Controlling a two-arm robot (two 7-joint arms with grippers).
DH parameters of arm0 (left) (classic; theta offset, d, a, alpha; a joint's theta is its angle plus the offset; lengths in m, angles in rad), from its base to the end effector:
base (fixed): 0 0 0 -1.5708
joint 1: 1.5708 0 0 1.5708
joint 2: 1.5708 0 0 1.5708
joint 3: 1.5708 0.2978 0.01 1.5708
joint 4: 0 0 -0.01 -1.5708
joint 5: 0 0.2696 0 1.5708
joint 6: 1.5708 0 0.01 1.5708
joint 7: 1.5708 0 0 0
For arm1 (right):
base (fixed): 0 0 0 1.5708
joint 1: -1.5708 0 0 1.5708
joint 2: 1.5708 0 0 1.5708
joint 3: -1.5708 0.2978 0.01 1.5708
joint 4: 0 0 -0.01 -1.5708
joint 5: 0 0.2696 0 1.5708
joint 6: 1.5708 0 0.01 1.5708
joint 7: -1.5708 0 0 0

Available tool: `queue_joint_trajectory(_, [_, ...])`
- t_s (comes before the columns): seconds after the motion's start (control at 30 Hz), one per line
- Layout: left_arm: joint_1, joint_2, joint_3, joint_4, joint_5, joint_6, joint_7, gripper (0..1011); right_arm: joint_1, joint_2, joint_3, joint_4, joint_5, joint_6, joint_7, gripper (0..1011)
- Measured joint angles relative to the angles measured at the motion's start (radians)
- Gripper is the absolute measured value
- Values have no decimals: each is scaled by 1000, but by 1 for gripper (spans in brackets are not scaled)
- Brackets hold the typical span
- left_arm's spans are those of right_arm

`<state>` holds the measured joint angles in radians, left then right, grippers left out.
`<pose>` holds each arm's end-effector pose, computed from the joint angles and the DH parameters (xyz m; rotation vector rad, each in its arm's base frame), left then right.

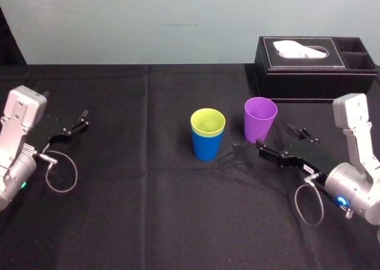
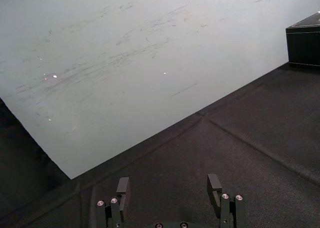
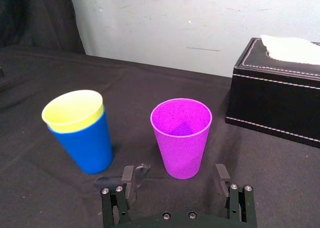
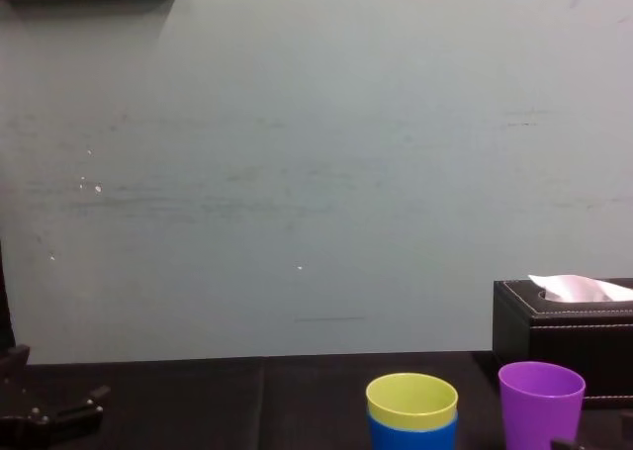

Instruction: Stack the three plastic cups sequentially using one hand.

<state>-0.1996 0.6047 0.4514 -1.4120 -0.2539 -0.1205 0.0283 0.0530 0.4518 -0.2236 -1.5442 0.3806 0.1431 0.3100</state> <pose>0.3223 0.0975 -0.3010 0.3045 -0.2851 1.2480 0.2980 -0.0801 -0.2976 -0.2047 0.1159 -1.0694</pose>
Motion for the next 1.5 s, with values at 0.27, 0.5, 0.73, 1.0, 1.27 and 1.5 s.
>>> queue_joint_trajectory(0.27, [0,0,0,0,0,0,0,1011,61,-17,-21,66,-24,-5,19,1003])
queue_joint_trajectory(0.5, [0,0,0,0,0,0,0,1011,100,-33,-35,108,-44,-8,22,1003])
queue_joint_trajectory(0.73, [0,0,0,0,0,0,0,1011,129,-51,-40,146,-55,-9,23,1003])
queue_joint_trajectory(1.0, [0,0,0,0,0,0,0,1012,151,-66,-41,175,-66,-14,23,1003])
queue_joint_trajectory(1.27, [0,0,0,0,0,0,0,1011,169,-80,-39,201,-72,-21,22,1003])
queue_joint_trajectory(1.5, [0,0,0,0,0,0,0,1012,180,-88,-35,216,-74,-27,28,1003])
